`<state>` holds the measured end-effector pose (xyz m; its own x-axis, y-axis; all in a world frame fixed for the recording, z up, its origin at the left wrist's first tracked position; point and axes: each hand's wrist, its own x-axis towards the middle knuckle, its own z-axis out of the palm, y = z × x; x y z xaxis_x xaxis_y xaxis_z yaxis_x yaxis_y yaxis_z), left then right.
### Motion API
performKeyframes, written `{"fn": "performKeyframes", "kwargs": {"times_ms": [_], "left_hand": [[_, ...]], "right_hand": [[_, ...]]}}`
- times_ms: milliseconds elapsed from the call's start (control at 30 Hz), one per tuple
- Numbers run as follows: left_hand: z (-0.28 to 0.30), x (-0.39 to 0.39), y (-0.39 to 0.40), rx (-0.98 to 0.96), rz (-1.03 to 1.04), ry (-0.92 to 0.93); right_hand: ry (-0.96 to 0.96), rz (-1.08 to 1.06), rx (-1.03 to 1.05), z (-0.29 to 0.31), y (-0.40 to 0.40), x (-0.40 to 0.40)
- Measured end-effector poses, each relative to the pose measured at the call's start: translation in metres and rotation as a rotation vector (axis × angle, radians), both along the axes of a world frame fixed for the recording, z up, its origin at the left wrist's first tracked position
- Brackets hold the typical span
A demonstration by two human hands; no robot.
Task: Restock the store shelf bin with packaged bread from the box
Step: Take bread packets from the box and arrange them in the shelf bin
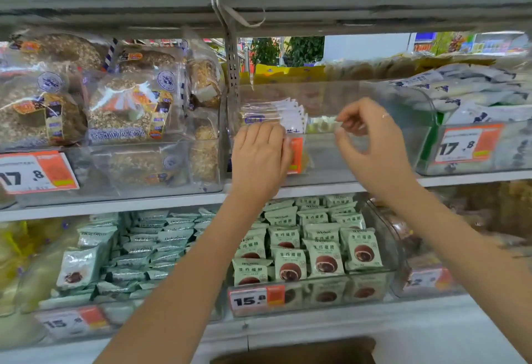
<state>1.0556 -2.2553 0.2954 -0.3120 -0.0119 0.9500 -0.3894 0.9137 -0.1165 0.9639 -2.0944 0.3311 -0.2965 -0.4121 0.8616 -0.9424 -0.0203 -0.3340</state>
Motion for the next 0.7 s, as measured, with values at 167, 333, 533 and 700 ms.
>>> {"fn": "performKeyframes", "kwargs": {"times_ms": [167, 333, 533, 700], "left_hand": [[-0.100, 0.041, 0.050, 0.142, -0.255, -0.086], [-0.256, 0.092, 0.090, 0.520, -0.229, -0.593], [-0.370, 0.172, 0.126, 1.053, 0.095, -1.054], [-0.395, 0.184, 0.143, 1.317, 0.155, -1.056]], "right_hand": [[-0.038, 0.001, 0.249, -0.135, 0.050, 0.050], [-0.264, -0.015, 0.869, -0.274, 0.077, 0.074], [-0.439, 0.057, 1.604, -0.385, 0.109, 0.094], [-0.588, 0.063, 1.631, -0.412, 0.098, 0.121]]}}
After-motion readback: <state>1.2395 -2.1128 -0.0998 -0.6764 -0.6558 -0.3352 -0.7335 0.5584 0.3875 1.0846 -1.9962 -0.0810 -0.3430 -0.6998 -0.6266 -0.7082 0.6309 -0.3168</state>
